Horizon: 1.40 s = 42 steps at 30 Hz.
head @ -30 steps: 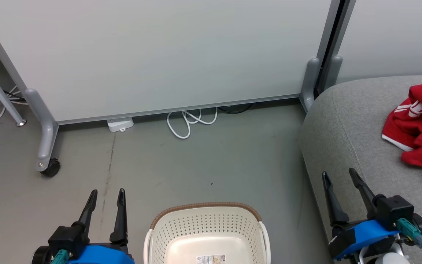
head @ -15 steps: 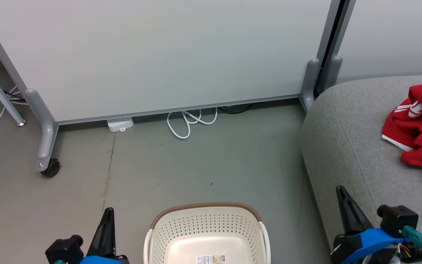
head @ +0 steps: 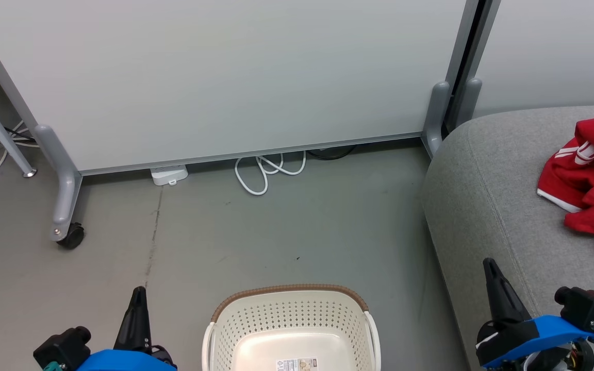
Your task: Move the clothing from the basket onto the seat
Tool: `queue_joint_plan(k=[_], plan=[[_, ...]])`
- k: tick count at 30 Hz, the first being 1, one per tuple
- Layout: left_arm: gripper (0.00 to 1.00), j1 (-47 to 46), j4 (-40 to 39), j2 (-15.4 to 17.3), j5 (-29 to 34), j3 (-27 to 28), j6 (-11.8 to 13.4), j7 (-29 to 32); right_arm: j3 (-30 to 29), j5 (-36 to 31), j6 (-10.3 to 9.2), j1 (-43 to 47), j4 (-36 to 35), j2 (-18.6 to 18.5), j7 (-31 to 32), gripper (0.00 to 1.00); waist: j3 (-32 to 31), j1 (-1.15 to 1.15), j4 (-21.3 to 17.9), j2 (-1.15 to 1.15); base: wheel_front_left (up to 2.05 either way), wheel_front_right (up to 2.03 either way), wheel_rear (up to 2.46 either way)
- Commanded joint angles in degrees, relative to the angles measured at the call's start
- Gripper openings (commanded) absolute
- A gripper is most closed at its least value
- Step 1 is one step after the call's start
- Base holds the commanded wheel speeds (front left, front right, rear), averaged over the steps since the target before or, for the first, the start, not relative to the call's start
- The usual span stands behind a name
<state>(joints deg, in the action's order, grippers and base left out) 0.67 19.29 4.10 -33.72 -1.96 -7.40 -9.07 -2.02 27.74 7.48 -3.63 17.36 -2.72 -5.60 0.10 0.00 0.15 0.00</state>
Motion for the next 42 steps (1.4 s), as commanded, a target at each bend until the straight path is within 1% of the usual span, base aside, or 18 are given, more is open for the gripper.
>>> queue_joint_plan(k=[1,22,42], plan=[[0.0,-2.05,-1.09,0.09,-1.59,0.6,-0.03,0.4,-0.23,1.85,0.0,-1.17,-1.1,-0.13,0.21,0.0,0.0,0.0,0.0,0.0,0.0,0.0,0.0],[0.0,-3.61,-2.38,-0.27,-18.14,2.93,-0.05,4.85,-1.49,20.11,0.01,-1.79,-1.86,-0.16,3.68,0.0,0.02,0.0,-0.03,0.0,0.0,0.0,0.0],[0.0,-4.85,-3.38,-0.54,-30.95,4.75,-0.08,8.29,-2.49,34.21,0.02,-2.22,-2.41,-0.19,6.41,0.0,0.03,0.0,-0.06,0.0,0.0,0.0,0.0]])
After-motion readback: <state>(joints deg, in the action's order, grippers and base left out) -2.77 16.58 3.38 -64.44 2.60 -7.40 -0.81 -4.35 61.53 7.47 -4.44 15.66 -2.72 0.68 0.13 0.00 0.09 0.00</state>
